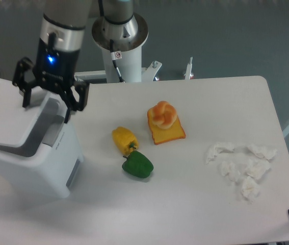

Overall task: Close the trash can
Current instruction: 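Press the lid fully shut with the gripper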

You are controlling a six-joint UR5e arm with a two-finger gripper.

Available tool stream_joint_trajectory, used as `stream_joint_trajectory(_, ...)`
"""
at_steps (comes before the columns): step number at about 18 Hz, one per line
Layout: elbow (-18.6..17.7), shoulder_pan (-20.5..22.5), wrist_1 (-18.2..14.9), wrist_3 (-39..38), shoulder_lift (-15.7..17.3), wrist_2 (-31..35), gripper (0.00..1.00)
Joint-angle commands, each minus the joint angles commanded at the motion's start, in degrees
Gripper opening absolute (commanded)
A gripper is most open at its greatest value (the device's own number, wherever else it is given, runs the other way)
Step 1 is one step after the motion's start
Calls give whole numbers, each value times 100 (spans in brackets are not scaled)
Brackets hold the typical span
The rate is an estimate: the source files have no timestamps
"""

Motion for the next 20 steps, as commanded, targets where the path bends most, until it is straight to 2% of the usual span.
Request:
stream_joint_trajectory(10,0,44,18,26,-202,9,100)
stream_joint_trajectory(20,0,44,44,44,-220,9,100)
